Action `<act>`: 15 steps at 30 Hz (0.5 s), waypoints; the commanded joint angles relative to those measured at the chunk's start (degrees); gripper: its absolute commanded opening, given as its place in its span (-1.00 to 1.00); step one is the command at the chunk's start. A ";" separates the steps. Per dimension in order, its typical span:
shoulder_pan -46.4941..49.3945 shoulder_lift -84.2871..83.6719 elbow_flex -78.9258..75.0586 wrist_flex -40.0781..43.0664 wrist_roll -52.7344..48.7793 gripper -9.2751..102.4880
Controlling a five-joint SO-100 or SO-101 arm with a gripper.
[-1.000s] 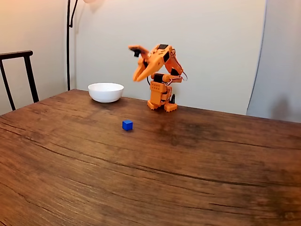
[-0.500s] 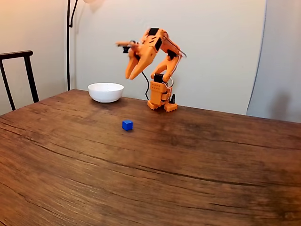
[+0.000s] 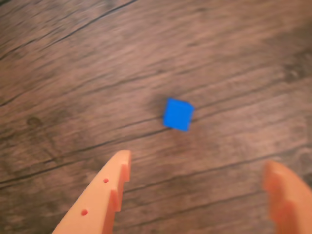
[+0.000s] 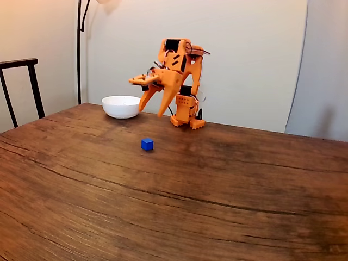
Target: Grasp the cube and drop it in the bowl
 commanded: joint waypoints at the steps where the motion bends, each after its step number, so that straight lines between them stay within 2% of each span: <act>1: -1.23 -1.32 -2.11 -2.99 -0.70 0.00; 13: -2.11 -13.97 -2.72 -11.78 -0.70 0.06; 15: -1.93 -15.03 -2.02 -13.54 -1.14 0.12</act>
